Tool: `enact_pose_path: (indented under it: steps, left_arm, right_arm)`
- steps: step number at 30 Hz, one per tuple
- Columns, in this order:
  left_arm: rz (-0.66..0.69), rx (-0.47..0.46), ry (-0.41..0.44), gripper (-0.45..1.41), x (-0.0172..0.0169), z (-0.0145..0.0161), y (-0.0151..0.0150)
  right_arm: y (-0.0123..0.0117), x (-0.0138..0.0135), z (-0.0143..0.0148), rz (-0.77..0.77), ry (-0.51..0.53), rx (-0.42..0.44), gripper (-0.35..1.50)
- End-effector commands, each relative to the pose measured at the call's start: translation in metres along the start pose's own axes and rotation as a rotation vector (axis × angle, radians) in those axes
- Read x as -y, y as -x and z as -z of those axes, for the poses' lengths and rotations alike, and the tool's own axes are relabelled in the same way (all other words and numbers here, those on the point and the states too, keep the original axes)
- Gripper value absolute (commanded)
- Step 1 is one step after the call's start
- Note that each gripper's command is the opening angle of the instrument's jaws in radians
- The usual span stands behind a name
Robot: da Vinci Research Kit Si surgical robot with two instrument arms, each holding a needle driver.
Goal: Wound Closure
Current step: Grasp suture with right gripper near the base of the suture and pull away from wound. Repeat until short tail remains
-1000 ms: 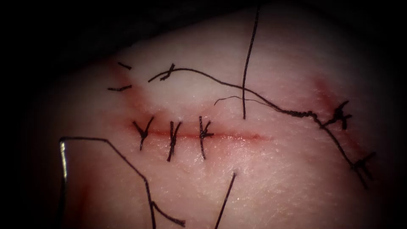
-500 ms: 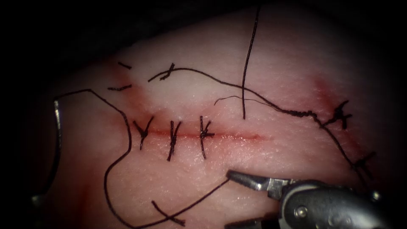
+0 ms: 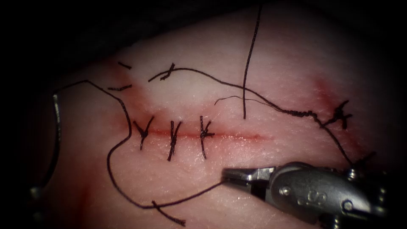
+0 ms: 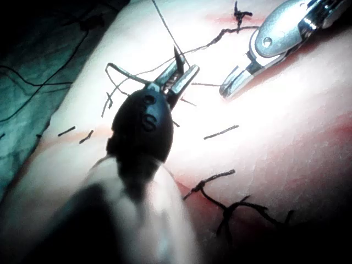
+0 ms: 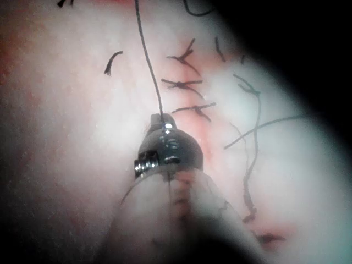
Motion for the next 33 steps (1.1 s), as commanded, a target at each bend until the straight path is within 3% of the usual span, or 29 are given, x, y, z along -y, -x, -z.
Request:
enact_pose_path:
  steps: [1,19,33]
  left_arm:
    - [-0.004,-0.002,-0.001,-0.45,0.0008,-0.0008,0.0002]
    - [-0.009,-0.001,-0.004,-0.45,0.0007,-0.001,0.0008]
    - [-0.007,-0.006,0.007,-0.45,0.0023,-0.0003,0.0024]
  right_arm:
    - [-0.0013,0.0002,-0.0003,-0.001,0.0,-0.006,-0.35]
    - [-0.0052,0.0074,0.0023,-0.006,-0.017,-0.03,-0.35]
    - [-0.0054,0.0088,0.0036,-0.017,-0.034,-0.02,-0.35]
